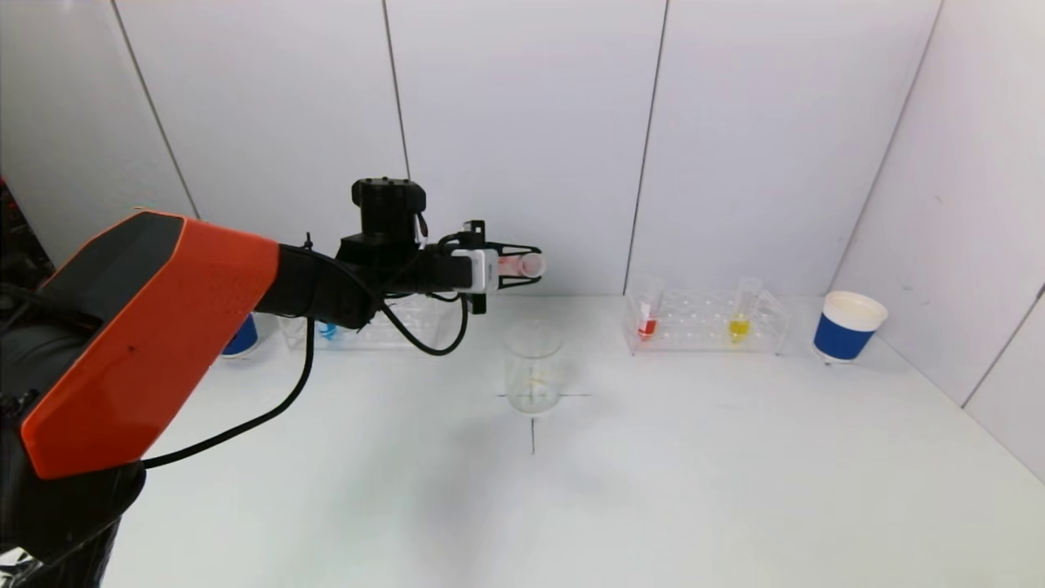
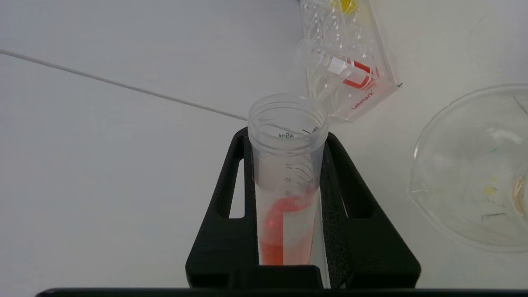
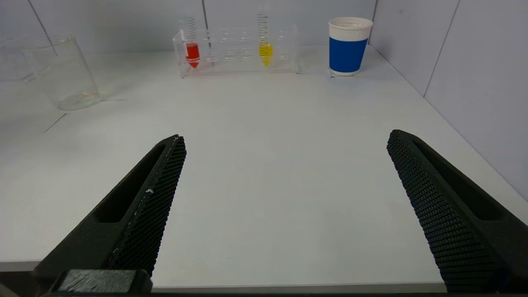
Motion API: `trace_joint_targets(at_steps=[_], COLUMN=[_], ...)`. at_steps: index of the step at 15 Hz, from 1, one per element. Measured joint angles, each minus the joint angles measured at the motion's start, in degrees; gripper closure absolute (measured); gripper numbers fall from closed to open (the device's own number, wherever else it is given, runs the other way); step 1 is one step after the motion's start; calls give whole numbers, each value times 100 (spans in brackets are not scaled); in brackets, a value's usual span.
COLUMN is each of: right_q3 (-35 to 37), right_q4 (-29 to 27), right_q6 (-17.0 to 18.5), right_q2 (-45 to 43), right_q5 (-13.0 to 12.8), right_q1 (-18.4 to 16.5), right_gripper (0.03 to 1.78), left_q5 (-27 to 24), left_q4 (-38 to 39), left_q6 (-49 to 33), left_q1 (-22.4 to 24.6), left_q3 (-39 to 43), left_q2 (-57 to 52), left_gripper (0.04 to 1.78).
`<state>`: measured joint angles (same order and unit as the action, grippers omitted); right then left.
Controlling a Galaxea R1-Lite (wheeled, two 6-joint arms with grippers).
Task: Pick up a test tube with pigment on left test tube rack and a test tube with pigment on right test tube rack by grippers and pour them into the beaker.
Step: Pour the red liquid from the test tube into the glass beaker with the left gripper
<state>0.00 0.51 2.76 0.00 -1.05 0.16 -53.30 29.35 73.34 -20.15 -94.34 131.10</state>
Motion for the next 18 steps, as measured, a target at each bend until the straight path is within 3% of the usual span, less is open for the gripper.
trace_joint_targets(at_steps=[9,18], right_q3=[0,0], right_q4=[0,0], right_q6=[0,0], right_q2=[0,0], right_q5=[1,0], right_q1=[0,0], right_gripper=[4,4], left_q5=[-224,-347], left_q4=[540,1080], left_q6=[614,656], left_q1=[34,32], left_q3=[24,88], left_q2=[278,372], left_gripper=[137,137])
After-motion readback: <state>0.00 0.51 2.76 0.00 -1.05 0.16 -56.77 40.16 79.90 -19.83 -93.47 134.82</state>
